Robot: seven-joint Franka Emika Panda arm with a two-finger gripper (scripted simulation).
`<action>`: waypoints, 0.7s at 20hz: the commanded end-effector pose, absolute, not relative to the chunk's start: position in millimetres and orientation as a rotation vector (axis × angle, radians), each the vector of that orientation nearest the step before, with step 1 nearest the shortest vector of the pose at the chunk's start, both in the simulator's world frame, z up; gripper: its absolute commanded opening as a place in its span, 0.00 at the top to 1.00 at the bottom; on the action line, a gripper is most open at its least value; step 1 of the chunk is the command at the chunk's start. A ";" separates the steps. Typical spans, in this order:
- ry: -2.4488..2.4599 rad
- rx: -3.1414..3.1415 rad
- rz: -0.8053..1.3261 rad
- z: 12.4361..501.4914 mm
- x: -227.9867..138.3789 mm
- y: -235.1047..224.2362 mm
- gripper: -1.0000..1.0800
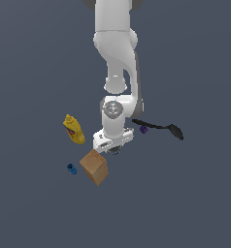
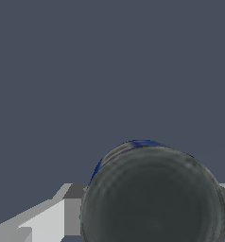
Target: Pick up a designated object from a clutter of objects.
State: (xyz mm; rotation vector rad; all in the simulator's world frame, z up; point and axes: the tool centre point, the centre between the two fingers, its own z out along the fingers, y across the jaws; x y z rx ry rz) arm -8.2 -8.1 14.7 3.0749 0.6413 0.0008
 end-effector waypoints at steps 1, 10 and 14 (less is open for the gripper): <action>0.642 3.075 0.000 13.7 -8.3 -7.5 1.00; 0.642 3.075 0.001 24.5 -6.9 -9.9 1.00; 0.642 3.075 0.001 42.5 -4.8 -13.8 1.00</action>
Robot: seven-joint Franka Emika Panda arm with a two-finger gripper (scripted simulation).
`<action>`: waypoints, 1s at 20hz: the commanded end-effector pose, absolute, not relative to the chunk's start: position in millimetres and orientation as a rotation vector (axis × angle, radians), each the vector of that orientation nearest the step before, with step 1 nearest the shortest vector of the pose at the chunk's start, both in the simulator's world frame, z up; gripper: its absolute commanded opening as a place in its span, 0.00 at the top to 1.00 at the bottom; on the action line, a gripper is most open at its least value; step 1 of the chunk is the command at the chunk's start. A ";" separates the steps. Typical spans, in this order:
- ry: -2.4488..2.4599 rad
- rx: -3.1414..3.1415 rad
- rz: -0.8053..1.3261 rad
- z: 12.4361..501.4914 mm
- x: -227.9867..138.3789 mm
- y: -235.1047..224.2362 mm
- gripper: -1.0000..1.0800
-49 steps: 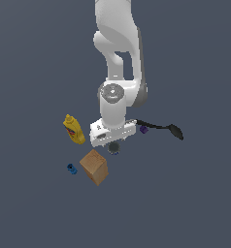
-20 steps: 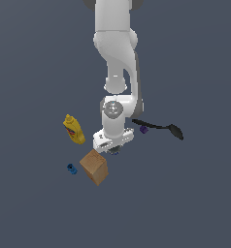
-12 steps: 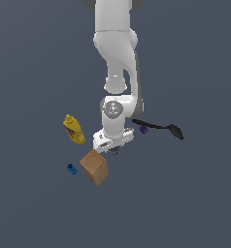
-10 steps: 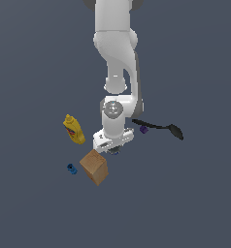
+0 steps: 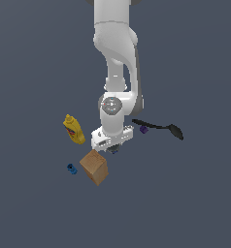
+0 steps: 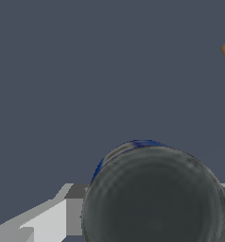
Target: Pick up a designated object from a clutter of objects.
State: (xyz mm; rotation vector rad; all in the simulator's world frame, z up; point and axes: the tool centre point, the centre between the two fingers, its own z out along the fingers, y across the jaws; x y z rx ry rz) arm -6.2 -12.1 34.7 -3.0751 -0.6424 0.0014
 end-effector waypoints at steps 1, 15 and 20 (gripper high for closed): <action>-0.642 -3.076 -0.001 48.5 -4.0 -15.1 1.00; -0.642 -3.075 -0.001 178.4 12.3 -42.3 1.00; -0.642 -3.074 -0.001 230.4 19.6 -53.3 1.00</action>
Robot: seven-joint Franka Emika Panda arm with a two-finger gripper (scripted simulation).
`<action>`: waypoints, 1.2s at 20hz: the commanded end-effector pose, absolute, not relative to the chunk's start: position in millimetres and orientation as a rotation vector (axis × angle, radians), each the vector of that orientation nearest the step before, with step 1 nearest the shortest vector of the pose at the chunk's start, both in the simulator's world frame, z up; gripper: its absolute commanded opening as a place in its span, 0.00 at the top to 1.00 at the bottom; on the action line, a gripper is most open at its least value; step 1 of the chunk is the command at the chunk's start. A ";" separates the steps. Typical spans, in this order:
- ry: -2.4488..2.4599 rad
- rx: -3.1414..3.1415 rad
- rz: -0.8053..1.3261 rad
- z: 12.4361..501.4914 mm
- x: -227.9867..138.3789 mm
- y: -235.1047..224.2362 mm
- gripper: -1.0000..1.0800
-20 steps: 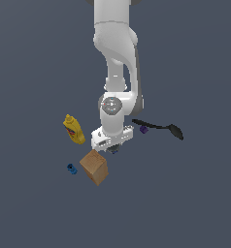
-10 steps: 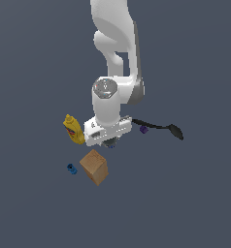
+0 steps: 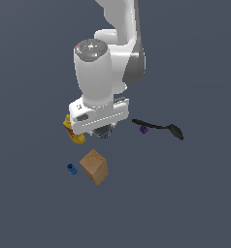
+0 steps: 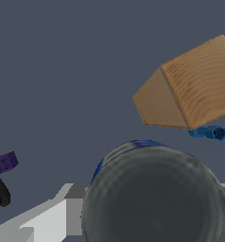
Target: Pick up a designated object from a clutter of objects.
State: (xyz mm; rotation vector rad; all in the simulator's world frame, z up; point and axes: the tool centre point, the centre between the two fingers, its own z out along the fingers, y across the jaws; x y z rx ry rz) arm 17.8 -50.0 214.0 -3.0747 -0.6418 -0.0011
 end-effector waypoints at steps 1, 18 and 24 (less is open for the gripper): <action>-0.642 -3.074 -0.001 240.7 21.1 -55.5 1.00; -0.642 -3.075 0.000 374.7 45.1 -84.6 1.00; -0.642 -3.076 0.000 388.8 48.9 -87.7 1.00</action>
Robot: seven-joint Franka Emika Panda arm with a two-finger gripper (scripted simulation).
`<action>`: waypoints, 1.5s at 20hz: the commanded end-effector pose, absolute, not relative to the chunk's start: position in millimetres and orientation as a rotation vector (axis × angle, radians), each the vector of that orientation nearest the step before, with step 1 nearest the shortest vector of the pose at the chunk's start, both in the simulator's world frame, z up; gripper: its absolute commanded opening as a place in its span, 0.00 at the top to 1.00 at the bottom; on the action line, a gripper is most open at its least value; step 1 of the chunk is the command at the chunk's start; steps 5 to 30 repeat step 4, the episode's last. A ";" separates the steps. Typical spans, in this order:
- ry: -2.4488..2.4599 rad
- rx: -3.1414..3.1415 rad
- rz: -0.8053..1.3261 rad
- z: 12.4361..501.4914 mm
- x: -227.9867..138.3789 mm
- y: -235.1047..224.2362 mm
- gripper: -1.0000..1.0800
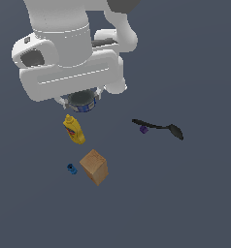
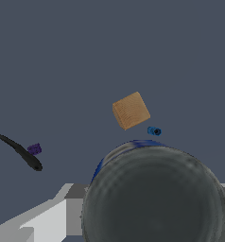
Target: Pick up a designated object from a clutter of objects.
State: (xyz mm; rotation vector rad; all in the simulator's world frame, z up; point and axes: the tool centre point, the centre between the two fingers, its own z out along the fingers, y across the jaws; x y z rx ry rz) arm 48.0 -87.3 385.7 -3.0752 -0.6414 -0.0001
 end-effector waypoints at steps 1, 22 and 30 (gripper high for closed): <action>-0.642 -3.076 0.000 389.6 49.2 -87.9 1.00; -0.642 -3.076 0.000 389.5 49.7 -87.9 1.00; -0.642 -3.076 0.000 389.5 49.7 -87.9 1.00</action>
